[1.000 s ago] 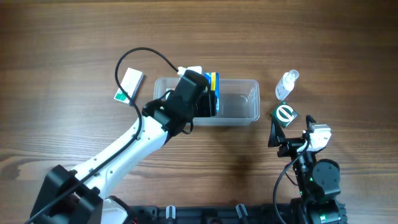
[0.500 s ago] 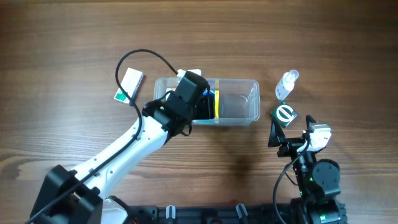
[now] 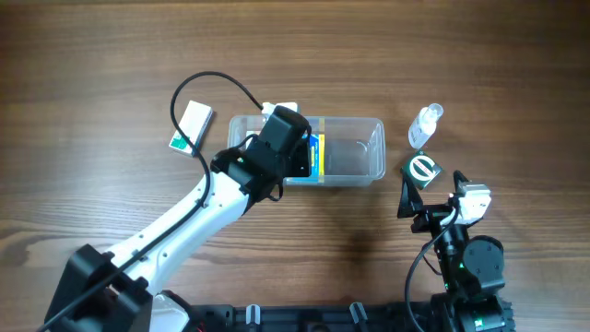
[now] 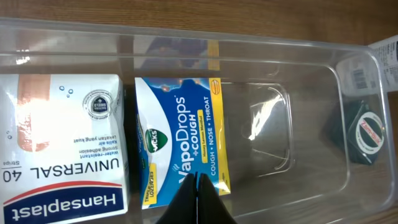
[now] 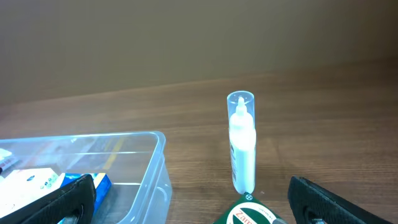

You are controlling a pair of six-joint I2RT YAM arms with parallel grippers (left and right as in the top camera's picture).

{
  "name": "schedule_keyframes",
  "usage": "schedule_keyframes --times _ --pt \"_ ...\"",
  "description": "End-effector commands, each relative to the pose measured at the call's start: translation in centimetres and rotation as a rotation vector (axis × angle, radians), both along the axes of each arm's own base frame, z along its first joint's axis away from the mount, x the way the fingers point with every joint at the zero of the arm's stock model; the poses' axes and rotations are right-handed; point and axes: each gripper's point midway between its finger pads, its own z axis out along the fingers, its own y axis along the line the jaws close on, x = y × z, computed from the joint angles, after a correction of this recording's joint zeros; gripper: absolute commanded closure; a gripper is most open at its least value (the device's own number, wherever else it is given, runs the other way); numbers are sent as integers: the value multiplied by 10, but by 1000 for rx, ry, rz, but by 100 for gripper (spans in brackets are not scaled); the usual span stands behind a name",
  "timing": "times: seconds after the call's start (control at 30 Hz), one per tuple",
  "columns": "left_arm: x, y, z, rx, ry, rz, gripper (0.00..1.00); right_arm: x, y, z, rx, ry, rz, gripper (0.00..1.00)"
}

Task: Pack container
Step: 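Lower the Vicks pack into the container beside the bandage box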

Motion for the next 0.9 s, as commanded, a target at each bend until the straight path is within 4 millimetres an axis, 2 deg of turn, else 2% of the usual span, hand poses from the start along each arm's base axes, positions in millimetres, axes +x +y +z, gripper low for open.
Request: schedule_keyframes --times 0.0,0.2,0.33,0.6,0.77,0.87 --pt "5 -2 -3 38 -15 -22 96 0 1 0 -8 -5 10 0" --pt "10 3 -6 94 -46 -38 96 0 1 0 -8 -4 10 0" --pt "18 24 -6 179 -77 28 96 0 1 0 -8 -5 10 0" --pt "31 45 -9 182 -67 100 96 0 1 0 -8 -5 10 0" --pt "41 59 -25 202 -37 141 96 0 1 0 -8 -5 10 0" --pt "43 61 -36 214 -19 144 96 0 1 0 -8 -4 10 0"
